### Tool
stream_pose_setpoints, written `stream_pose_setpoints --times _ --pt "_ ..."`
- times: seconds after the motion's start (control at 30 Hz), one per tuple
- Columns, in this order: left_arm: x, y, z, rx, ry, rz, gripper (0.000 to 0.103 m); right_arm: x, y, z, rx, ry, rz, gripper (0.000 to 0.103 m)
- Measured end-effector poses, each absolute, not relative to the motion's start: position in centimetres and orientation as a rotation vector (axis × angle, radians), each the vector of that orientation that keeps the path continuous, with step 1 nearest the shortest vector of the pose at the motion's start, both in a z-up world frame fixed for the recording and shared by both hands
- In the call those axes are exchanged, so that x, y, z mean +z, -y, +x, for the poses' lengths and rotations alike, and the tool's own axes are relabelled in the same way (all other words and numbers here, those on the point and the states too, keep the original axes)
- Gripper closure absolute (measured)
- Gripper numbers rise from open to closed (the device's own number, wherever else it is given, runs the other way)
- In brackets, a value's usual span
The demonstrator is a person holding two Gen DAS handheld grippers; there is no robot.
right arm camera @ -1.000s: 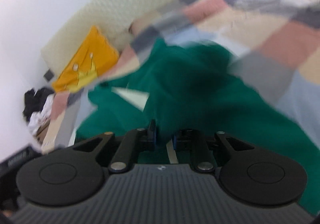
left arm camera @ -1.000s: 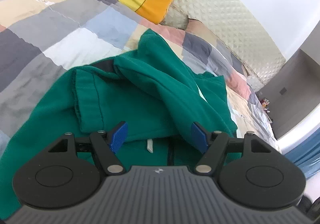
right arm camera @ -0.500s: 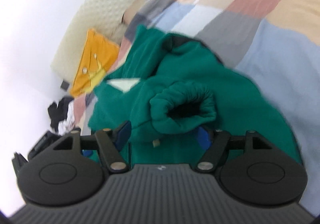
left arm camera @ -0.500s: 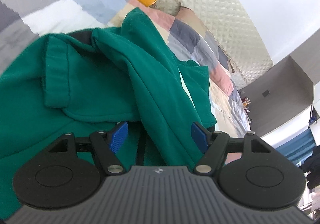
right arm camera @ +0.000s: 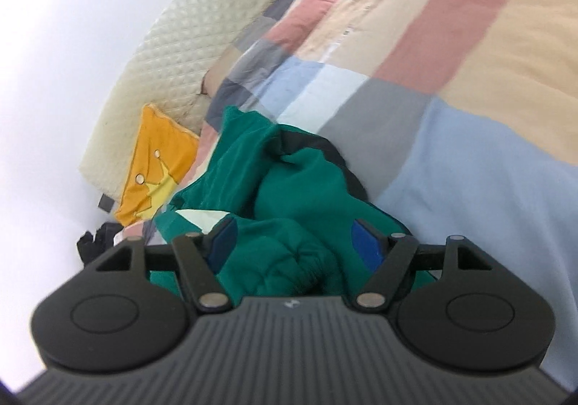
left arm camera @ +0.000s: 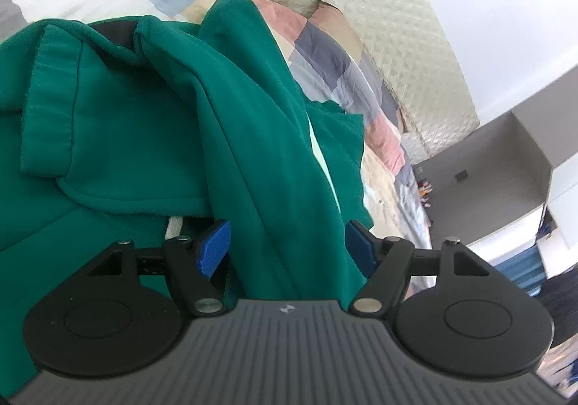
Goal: Fold large clothes
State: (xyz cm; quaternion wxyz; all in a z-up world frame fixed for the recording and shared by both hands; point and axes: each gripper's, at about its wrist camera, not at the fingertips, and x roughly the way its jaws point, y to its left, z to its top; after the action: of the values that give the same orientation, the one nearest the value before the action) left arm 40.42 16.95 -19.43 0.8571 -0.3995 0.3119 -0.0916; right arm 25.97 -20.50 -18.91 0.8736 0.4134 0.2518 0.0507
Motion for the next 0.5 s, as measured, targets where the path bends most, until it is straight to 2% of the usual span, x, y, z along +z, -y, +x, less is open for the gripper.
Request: stream_pose_setpoints --times 0.33,0.37,0.4,0.47,0.5 --pt "-20.1 -14.9 39.7 -0.205 -0.720 -0.739 0.029 -19.4 18.4 29.4 0.199 -0.579 0.718 0.032" --pt "-20.1 -14.8 39.6 -0.210 -0.720 -0.740 0.029 -19.5 18.1 29.5 0.218 -0.586 0.722 0.037" --pt "-20.2 -14.7 39.6 -0.213 -0.721 -0.742 0.029 -19.7 17.9 29.6 0.236 -0.596 0.720 0.037" --pt "-20.3 -14.6 39.5 -0.217 -0.725 -0.747 0.029 -19.6 17.2 29.3 0.240 -0.613 0.670 0.051" --pt "-20.4 -14.6 39.5 -0.217 -0.729 -0.748 0.029 -19.5 16.7 29.1 0.233 -0.625 0.629 0.054"
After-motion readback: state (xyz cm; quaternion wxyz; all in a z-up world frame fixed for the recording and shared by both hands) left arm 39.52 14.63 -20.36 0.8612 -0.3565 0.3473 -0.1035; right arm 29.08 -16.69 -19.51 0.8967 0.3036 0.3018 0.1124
